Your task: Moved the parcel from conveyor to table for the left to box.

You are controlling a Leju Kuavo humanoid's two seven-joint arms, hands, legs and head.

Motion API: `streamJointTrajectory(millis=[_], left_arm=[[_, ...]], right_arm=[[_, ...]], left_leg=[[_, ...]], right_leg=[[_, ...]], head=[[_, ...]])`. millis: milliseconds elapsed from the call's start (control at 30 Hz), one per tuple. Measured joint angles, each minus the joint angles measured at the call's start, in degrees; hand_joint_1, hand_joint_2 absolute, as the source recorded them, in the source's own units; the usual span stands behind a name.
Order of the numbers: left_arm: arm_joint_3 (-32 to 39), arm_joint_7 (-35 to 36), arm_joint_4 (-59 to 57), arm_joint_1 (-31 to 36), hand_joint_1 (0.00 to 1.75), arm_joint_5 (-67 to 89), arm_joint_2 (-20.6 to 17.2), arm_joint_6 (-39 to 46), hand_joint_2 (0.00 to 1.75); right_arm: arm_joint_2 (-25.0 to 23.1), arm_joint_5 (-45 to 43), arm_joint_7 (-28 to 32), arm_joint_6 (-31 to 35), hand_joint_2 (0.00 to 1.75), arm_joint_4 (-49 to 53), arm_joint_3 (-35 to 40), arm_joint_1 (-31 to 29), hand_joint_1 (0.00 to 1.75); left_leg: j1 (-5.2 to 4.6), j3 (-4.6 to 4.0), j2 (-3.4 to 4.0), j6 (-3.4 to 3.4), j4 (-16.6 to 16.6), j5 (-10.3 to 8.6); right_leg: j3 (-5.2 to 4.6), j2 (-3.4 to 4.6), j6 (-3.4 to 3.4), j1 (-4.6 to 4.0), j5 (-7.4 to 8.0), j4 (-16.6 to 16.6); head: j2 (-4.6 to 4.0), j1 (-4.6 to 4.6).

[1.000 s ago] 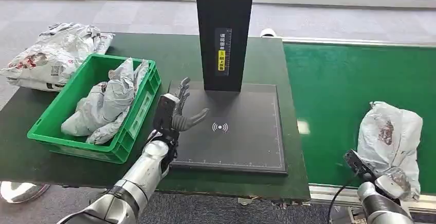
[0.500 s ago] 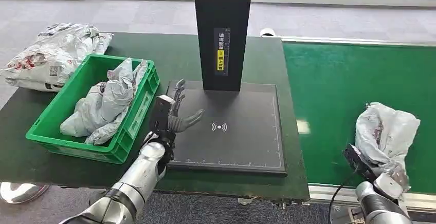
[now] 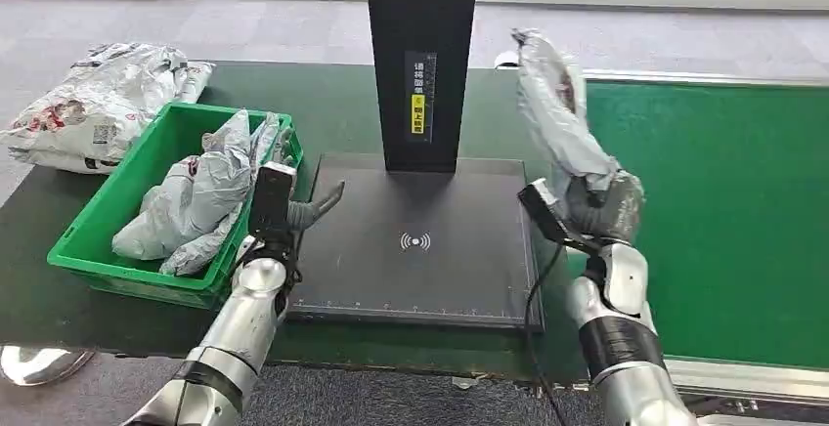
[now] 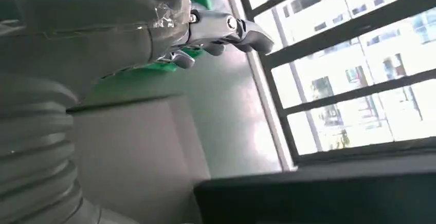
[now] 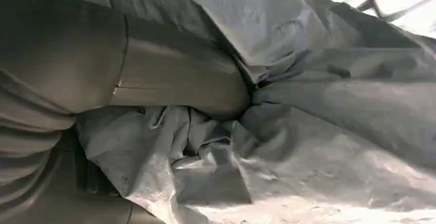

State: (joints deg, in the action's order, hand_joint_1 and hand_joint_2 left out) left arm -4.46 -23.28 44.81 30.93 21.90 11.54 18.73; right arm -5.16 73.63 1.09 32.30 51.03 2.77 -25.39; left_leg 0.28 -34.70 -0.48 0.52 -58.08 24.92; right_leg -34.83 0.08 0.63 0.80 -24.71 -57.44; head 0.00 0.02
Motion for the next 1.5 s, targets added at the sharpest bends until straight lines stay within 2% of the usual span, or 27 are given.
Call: streamJointTrajectory(millis=[133, 233, 267, 300, 400, 533, 700, 1033, 1233, 1500], left_arm=[[0.9, 0.1, 2.4, 0.0, 0.00, 1.1, -0.2, -0.8, 1.75], [1.3, -0.2, 3.1, 0.0, 0.00, 1.0, -0.5, -1.4, 1.75], [1.4, -0.4, 3.3, 0.0, 0.00, 1.0, -0.6, -1.8, 1.75], [1.4, -0.5, 3.3, 0.0, 0.00, 0.9, -0.7, -2.2, 1.75], [1.4, -0.9, 3.4, 0.0, 0.00, 0.3, -0.9, -2.1, 1.75], [1.4, -1.2, 3.4, 0.0, 0.00, -0.3, -1.3, -2.1, 1.75], [1.4, -1.4, 4.6, -0.9, 0.00, -0.3, -1.7, -1.8, 1.75], [1.4, -1.9, 7.5, -3.8, 0.00, -0.7, -2.1, -0.9, 1.75], [1.2, -0.6, 7.6, -4.2, 0.00, -0.3, -2.2, -3.9, 1.75], [-1.5, 0.8, 1.9, -2.7, 0.00, 4.2, -2.2, -7.9, 1.75]], right_arm=[[-1.5, -8.8, 1.2, -4.9, 1.75, 7.5, 15.6, 2.9, 1.75], [-1.7, -16.1, 2.8, -14.3, 1.75, 9.6, 24.1, 3.3, 1.75], [-1.7, -18.9, 3.3, -17.9, 1.75, 9.8, 26.2, 3.4, 0.23], [-1.7, -21.8, 3.9, -21.2, 1.75, 9.8, 28.0, 3.4, 0.00], [-0.8, -28.4, 5.2, -29.5, 1.75, 9.8, 33.1, 3.6, 0.00], [1.0, -29.2, 4.4, -32.6, 1.75, 9.8, 36.7, 2.9, 0.00], [3.0, -26.2, 1.2, -31.3, 1.75, 9.8, 39.9, 1.2, 0.00], [5.1, -32.4, 1.6, -26.8, 1.75, 13.6, 39.3, 1.5, 0.00], [4.6, -40.4, 9.5, -16.4, 1.75, 18.8, 35.0, 4.7, 0.00], [2.5, -50.0, 15.6, -15.2, 1.75, 23.9, 28.1, 9.0, 0.00]], left_leg=[[0.00, -0.03, 0.03, 0.05, 0.0, 0.04], [-0.01, -0.03, 0.01, 0.04, 0.0, 0.04], [-0.01, -0.03, 0.01, 0.04, 0.0, 0.04], [-0.01, -0.03, 0.01, 0.04, 0.0, 0.04], [-0.03, -0.03, 0.02, 0.04, 0.0, 0.04], [-0.06, -0.05, -0.01, 0.04, 0.0, 0.04], [-0.07, -0.04, 0.01, 0.04, 0.0, 0.04], [-0.06, -0.04, 0.03, 0.02, 0.0, 0.06], [-0.07, -0.03, 0.02, 0.02, 0.0, 0.06], [-0.08, -0.04, 0.07, 0.01, 0.0, 0.07]], right_leg=[[-0.05, 0.03, -0.03, 0.01, -0.03, 0.0], [-0.05, 0.02, -0.03, 0.01, -0.03, 0.0], [-0.04, 0.01, -0.03, 0.01, -0.03, 0.0], [-0.04, 0.01, -0.02, 0.01, -0.03, 0.1], [-0.04, 0.01, -0.01, 0.03, -0.01, 0.1], [-0.03, 0.00, 0.01, 0.05, 0.00, 0.1], [-0.03, 0.01, 0.01, 0.05, 0.01, 0.1], [-0.08, 0.03, 0.00, 0.04, 0.00, 0.1], [-0.08, 0.01, 0.01, 0.05, 0.00, 0.1], [-0.11, 0.05, 0.01, 0.05, 0.00, 0.1]], head=[[0.00, 0.00], [0.00, 0.00], [0.00, 0.00], [0.00, 0.00], [0.00, 0.00], [0.00, 0.00], [0.00, 0.00], [0.00, 0.00], [0.00, 0.00], [0.00, 0.00]])
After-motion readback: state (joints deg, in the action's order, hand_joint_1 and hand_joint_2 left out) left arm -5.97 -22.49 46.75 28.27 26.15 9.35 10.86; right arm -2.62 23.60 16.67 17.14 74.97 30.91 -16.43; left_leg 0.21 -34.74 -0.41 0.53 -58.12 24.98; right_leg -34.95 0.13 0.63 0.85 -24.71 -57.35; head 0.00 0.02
